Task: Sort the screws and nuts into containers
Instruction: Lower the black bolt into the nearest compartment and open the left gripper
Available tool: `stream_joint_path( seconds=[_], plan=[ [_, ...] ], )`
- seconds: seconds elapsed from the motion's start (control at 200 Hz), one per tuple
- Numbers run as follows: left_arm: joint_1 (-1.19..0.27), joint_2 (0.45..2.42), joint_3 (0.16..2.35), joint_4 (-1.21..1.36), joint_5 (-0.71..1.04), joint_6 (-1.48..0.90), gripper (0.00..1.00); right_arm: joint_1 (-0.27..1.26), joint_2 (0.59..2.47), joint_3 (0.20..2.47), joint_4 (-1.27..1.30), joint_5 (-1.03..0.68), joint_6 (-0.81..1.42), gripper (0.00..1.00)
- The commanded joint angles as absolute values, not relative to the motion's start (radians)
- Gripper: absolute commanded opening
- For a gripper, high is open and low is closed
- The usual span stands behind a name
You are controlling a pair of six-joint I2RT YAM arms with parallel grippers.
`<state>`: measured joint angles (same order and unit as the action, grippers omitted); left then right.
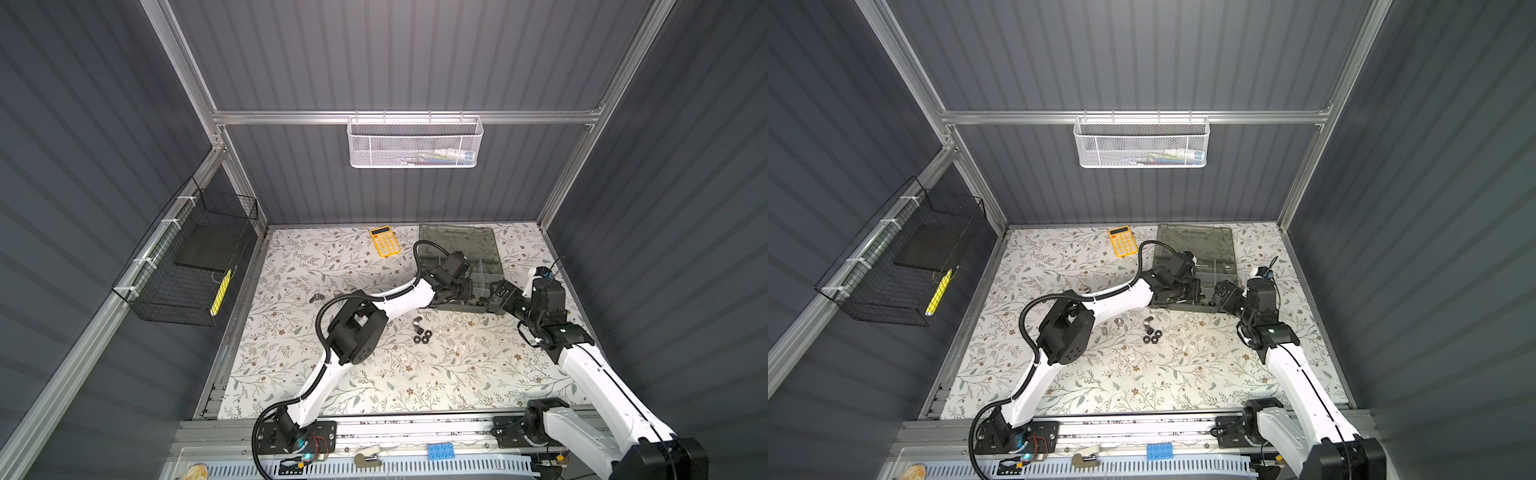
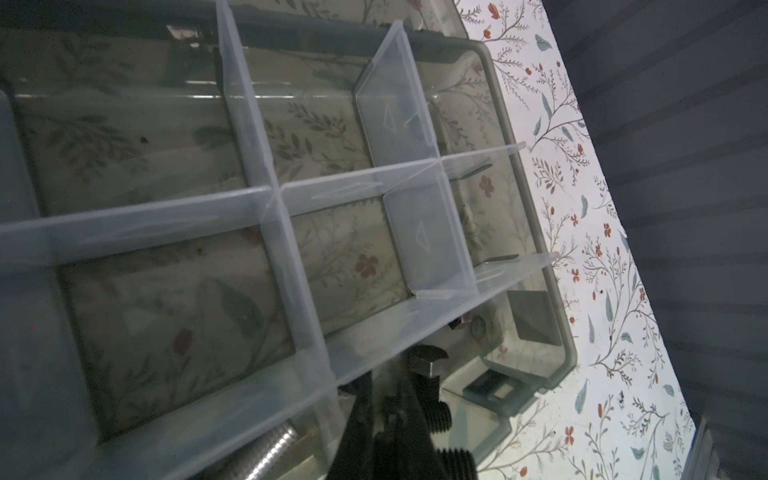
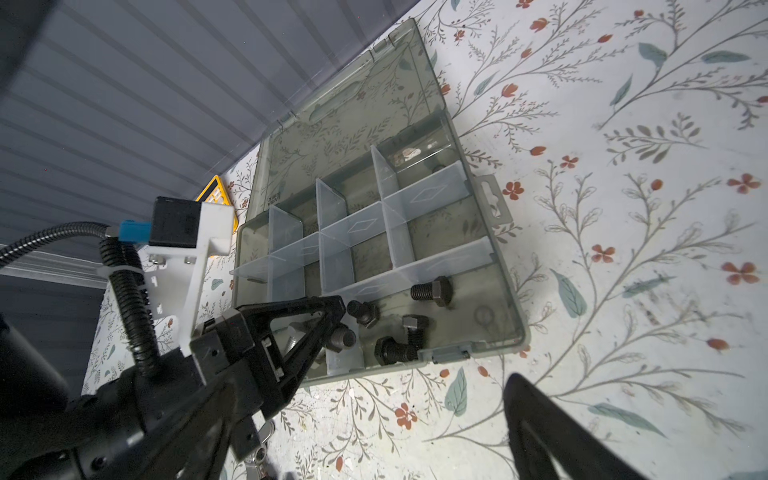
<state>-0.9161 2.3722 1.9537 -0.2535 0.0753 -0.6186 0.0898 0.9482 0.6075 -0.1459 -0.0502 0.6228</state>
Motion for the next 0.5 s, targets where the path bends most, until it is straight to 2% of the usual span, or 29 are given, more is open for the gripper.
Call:
stream_joint_path(
  seconds=[0.0,0.31,0.495],
  plan=[
    [-0.922,2.387,1.99,-0.267,0.083,-0.627,0.09,0.078,0.931,0.589,-0.118,-0.063,0.633,0.99],
    [-0.923,2.387,1.998,-0.282,0.077,-0.621,0.21,0.068,0.941,0.577,-0.101,-0.08,0.64,0.99],
    [-0.923,2.375,2.001,-0.3,0.066,-0.603,0.21,0.065,0.937,0.571,-0.097,-0.082,0.642,0.99]
  ],
)
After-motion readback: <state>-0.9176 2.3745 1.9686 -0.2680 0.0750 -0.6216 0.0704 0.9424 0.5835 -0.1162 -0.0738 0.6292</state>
